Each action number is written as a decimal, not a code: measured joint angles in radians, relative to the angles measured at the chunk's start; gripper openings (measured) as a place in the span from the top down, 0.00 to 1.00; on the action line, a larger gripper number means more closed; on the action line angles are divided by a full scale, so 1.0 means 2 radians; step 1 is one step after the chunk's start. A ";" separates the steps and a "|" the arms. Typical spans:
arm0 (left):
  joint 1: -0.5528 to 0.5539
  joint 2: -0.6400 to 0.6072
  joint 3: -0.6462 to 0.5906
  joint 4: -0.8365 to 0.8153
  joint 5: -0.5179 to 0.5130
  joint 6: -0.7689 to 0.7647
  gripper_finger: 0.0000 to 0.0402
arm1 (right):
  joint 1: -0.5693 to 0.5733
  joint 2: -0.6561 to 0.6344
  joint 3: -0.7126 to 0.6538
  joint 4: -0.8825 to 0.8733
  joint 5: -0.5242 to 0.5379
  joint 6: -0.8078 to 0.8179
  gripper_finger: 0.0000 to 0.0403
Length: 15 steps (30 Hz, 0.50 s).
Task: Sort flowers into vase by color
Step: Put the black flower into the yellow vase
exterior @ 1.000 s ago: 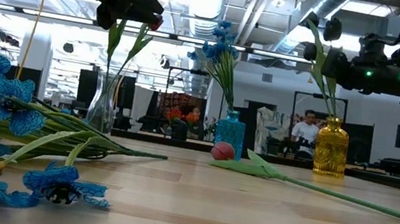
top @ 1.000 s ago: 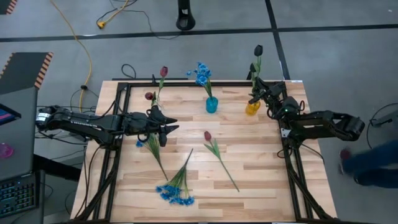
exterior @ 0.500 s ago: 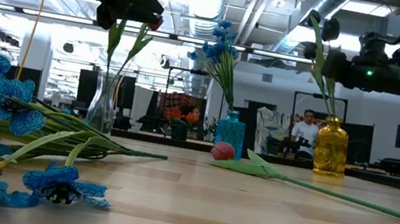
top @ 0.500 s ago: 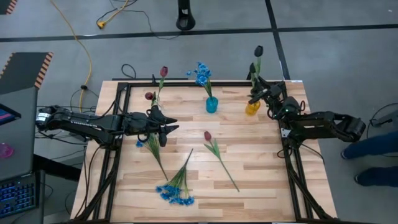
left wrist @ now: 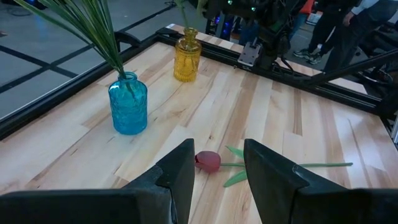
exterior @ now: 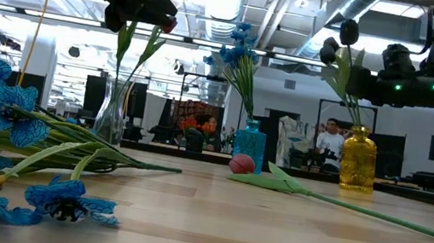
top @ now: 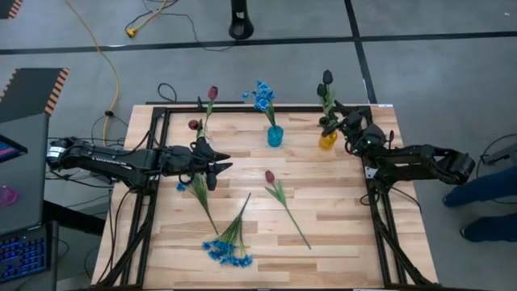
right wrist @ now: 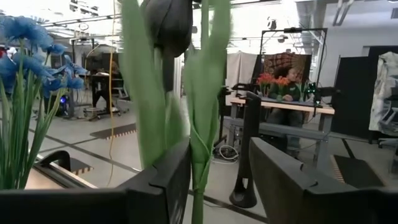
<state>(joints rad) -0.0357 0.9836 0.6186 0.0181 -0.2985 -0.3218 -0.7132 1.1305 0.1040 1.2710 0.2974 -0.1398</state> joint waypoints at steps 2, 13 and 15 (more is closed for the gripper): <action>0.000 0.000 0.000 0.000 0.000 0.000 0.69 | 0.000 0.000 0.000 0.000 0.000 0.000 0.53; 0.000 0.000 0.000 0.000 0.000 -0.001 0.69 | 0.003 0.000 0.000 -0.002 0.006 -0.025 0.55; 0.000 0.000 0.000 0.000 0.001 -0.002 0.69 | 0.010 0.000 0.000 -0.008 0.029 -0.026 0.55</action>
<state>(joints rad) -0.0357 0.9836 0.6186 0.0174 -0.2965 -0.3252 -0.6937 1.1301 0.1040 1.2556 0.3546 -0.1922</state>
